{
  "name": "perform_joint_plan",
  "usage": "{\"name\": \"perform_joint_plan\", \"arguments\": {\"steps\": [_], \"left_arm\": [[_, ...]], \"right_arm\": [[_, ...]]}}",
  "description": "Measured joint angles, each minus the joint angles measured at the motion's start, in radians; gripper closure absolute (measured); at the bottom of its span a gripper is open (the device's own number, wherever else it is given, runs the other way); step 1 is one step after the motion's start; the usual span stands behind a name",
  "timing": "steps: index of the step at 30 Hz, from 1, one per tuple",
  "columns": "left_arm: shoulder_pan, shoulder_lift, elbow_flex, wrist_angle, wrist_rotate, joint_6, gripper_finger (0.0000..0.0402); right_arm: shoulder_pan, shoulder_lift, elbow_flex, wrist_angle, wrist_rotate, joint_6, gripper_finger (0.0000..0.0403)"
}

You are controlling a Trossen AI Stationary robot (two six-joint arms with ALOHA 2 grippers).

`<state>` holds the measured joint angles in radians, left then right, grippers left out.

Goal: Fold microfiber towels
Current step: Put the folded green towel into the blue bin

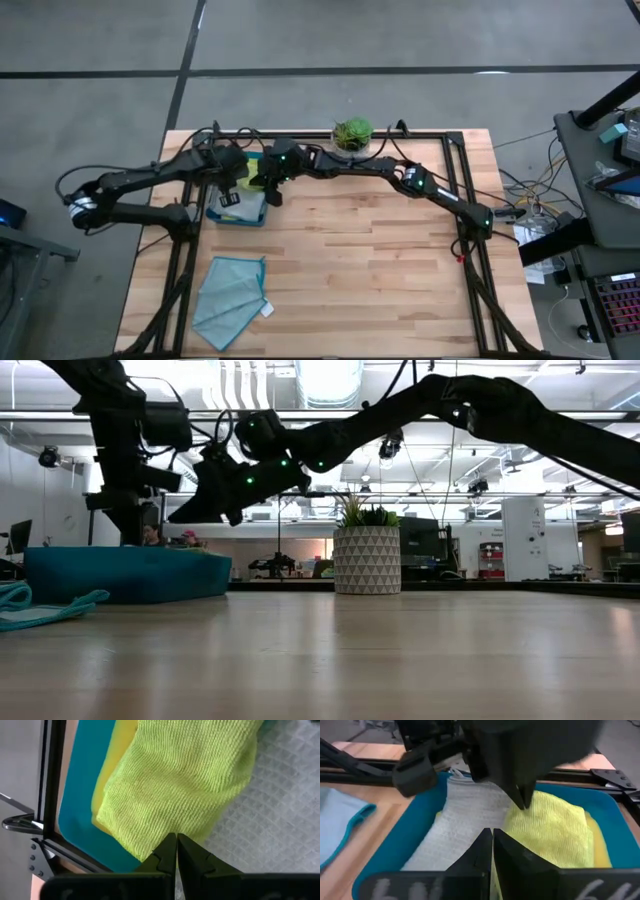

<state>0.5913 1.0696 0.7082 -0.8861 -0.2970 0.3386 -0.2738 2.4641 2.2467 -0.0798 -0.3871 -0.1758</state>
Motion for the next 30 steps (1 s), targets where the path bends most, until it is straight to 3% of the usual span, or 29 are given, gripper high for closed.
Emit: {"name": "perform_joint_plan", "arguments": {"steps": [10,18,30], "left_arm": [[0.005,0.082,0.000,0.018,0.000,-0.002,0.0402],[0.011,0.102,-0.001,0.018,-0.003,-0.002,0.0402],[0.031,0.091,0.016,-0.006,-0.110,0.016,0.0402]], "right_arm": [[0.000,0.056,0.000,-0.006,0.062,-0.001,0.0394],[-0.013,0.035,0.000,-0.133,0.104,-0.043,0.0394],[-0.027,0.026,0.002,-0.206,0.102,-0.044,0.0394]]}}
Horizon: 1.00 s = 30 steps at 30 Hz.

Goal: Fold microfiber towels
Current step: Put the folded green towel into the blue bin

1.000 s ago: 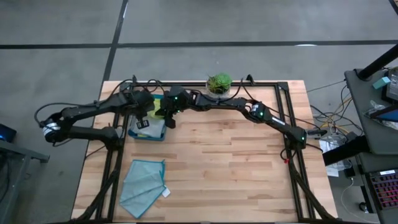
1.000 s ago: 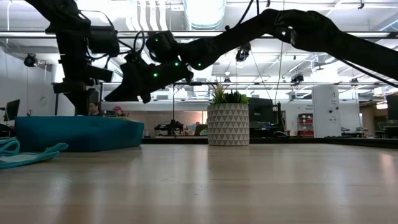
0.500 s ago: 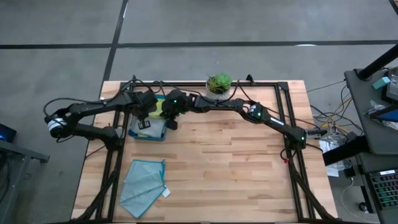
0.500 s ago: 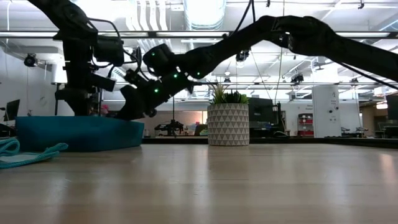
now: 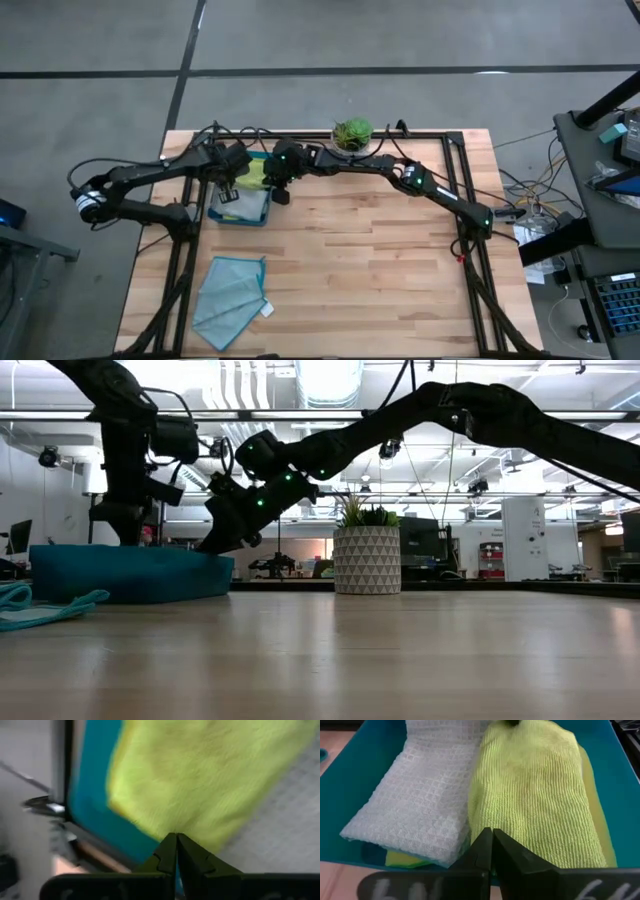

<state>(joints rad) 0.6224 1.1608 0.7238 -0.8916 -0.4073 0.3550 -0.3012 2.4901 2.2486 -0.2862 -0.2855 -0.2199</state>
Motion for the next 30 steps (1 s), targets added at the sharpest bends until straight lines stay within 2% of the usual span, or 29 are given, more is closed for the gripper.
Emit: {"name": "perform_joint_plan", "arguments": {"steps": [4,6,10,12,16,17,20,22,27,30], "left_arm": [[0.000,-0.022,0.066,-0.096,-0.034,0.031,0.0402],[0.000,-0.040,0.090,-0.127,0.032,0.046,0.0402],[0.000,-0.069,0.086,-0.128,0.256,0.053,0.0402],[0.000,-0.073,0.059,-0.102,0.303,0.049,0.0402],[0.000,-0.059,-0.007,-0.021,0.294,0.045,0.0402],[-0.001,-0.053,-0.022,0.000,0.265,0.045,0.0402],[0.000,-0.033,-0.040,0.034,0.080,0.044,0.0402],[0.000,-0.022,-0.040,0.009,0.030,0.049,0.0402],[0.000,-0.023,-0.010,-0.043,0.031,0.044,0.0402],[-0.001,-0.041,0.021,-0.051,0.074,0.045,0.0402]], "right_arm": [[0.000,0.000,0.000,-0.002,0.001,0.000,0.0394],[0.000,0.000,0.000,-0.002,0.001,0.001,0.0394],[0.000,0.000,0.000,0.000,0.001,0.003,0.0394],[0.000,0.000,0.000,0.003,0.001,0.003,0.0394],[0.000,0.000,0.000,0.006,0.001,0.003,0.0394],[0.000,0.000,0.000,0.005,0.001,0.003,0.0394],[0.000,0.000,0.000,0.003,0.001,0.000,0.0394],[0.000,0.000,0.000,0.000,0.001,0.000,0.0394],[0.000,0.000,-0.001,-0.001,0.000,0.000,0.0394],[0.000,0.000,-0.001,-0.001,0.000,0.000,0.0394]]}}
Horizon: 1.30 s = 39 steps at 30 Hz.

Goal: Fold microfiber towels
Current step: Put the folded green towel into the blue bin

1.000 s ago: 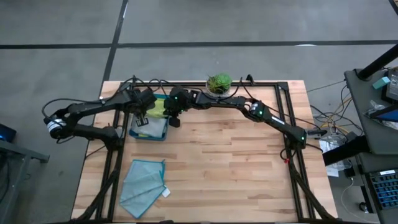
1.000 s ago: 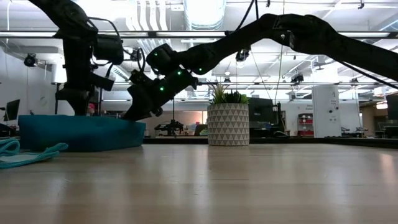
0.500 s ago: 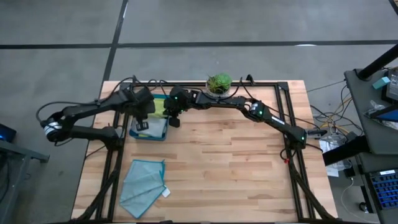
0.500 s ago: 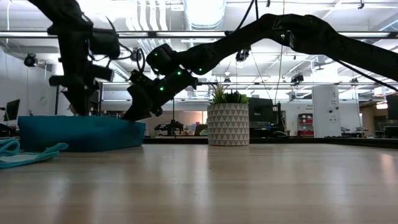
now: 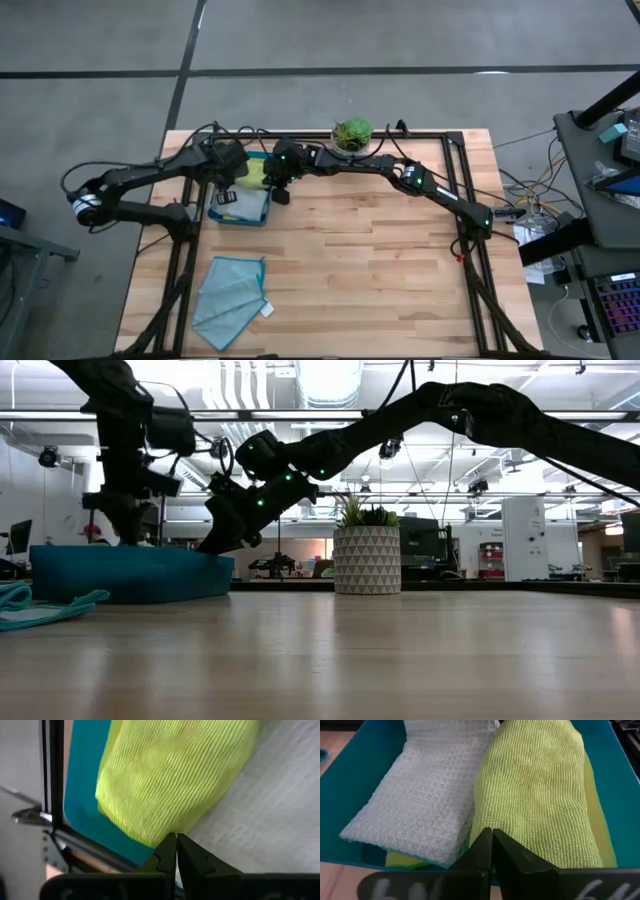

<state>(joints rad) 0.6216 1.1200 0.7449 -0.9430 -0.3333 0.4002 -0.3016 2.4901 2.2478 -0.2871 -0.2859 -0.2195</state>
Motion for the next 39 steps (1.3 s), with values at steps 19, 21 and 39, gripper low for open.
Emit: {"name": "perform_joint_plan", "arguments": {"steps": [19,21,39], "left_arm": [[0.001,0.075,-0.047,0.144,0.028,-0.002,0.0402],[0.000,0.093,-0.047,0.114,0.035,-0.009,0.0402],[0.000,-0.010,0.024,0.064,0.013,-0.031,0.0402]], "right_arm": [[0.000,0.001,0.000,-0.002,0.000,0.000,0.0394],[0.000,0.001,0.000,-0.003,0.000,0.001,0.0394],[0.001,-0.026,0.004,0.021,0.005,0.002,0.0394]]}}
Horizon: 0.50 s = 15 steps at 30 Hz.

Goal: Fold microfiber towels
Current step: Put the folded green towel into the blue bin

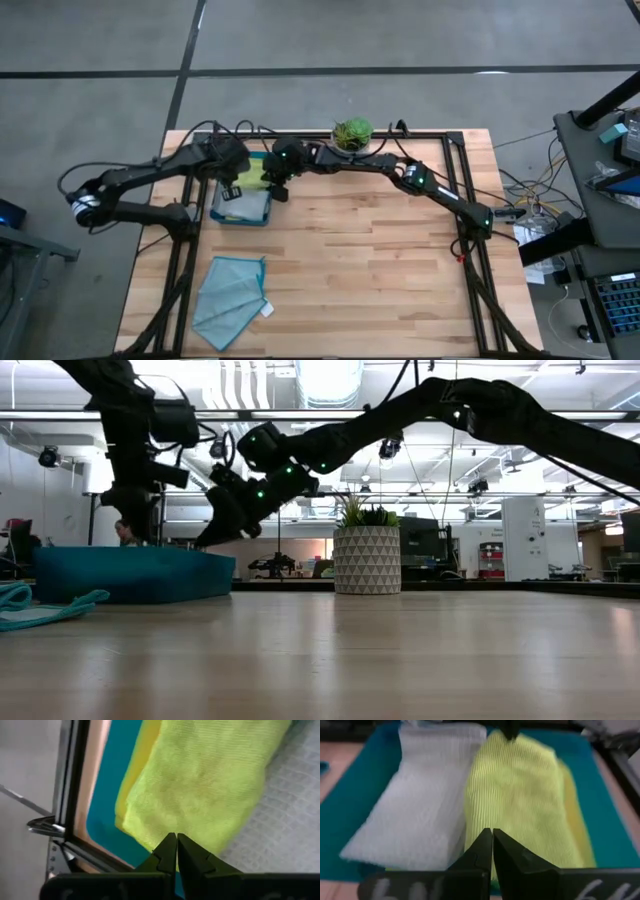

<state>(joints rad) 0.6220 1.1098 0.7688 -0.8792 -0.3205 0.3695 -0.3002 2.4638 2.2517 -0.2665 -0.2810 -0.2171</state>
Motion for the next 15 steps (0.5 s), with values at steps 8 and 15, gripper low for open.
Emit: {"name": "perform_joint_plan", "arguments": {"steps": [8,15], "left_arm": [[0.000,0.004,-0.077,0.062,0.024,-0.024,0.0402],[0.000,0.015,-0.108,0.138,0.028,-0.049,0.0402]], "right_arm": [[0.025,-0.002,0.000,0.112,-0.006,0.020,0.0394],[0.048,0.003,0.001,0.197,-0.006,0.036,0.0394]]}}
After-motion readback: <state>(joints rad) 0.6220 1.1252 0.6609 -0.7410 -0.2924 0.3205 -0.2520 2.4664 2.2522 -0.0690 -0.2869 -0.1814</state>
